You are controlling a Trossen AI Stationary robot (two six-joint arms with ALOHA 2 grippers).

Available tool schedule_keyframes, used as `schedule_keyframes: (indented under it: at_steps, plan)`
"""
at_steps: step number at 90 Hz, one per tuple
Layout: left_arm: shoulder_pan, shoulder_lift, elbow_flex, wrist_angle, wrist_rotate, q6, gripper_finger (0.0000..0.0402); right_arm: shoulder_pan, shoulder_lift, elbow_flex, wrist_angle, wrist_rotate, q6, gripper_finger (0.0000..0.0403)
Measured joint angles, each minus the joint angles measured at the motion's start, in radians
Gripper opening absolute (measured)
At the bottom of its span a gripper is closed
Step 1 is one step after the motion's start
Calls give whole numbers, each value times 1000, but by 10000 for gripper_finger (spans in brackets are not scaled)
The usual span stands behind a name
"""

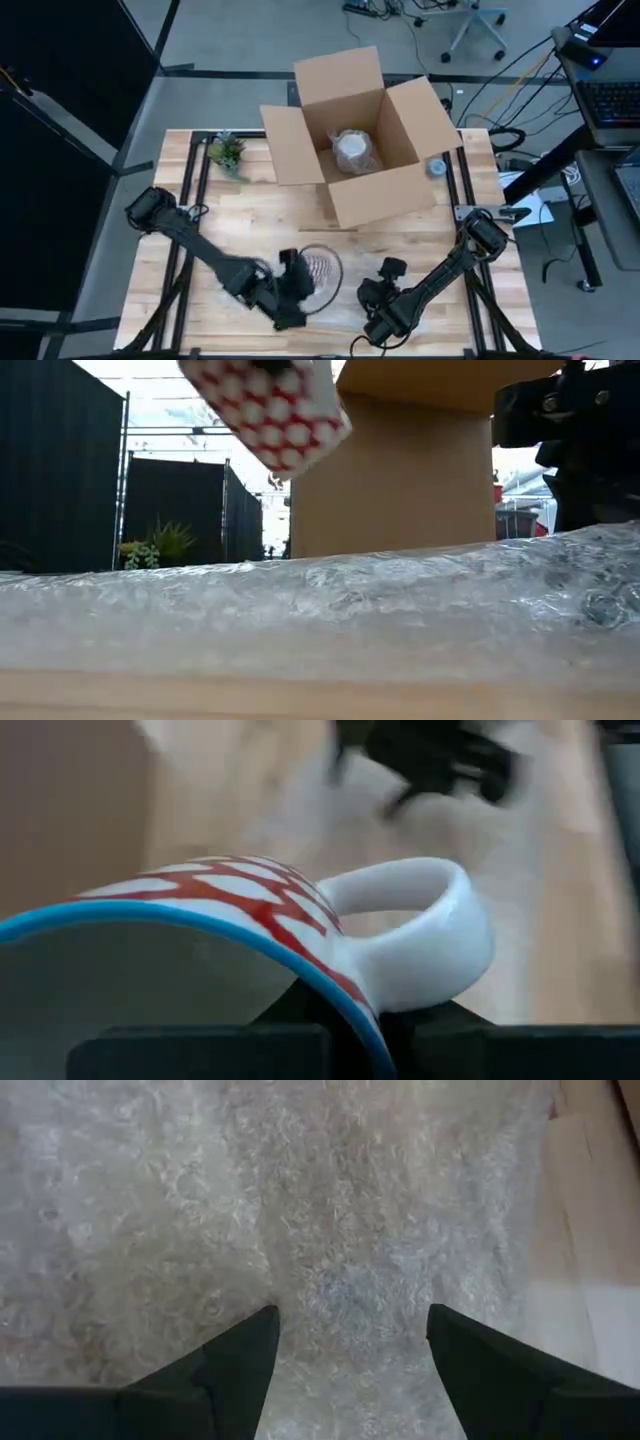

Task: Wrap mug
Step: Wrap the red mug with the bubble wrap

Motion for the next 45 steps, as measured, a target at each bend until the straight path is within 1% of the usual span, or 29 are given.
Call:
schedule_keyframes:
  at_steps: [9, 17, 32, 45]
  plan:
    - [39, 35, -46, 31, 83, 11, 9, 0, 0, 0, 6, 4, -2, 242]
    - [47, 74, -58, 22, 193, 11, 8, 0, 0, 0, 10, 5, -2, 242]
    - [3, 95, -58, 30, 319, -28, 9, -3, 0, 0, 11, 6, -2, 242]
    - [-51, 70, -57, 30, 391, -92, 8, -11, 0, 0, 9, 6, -2, 242]
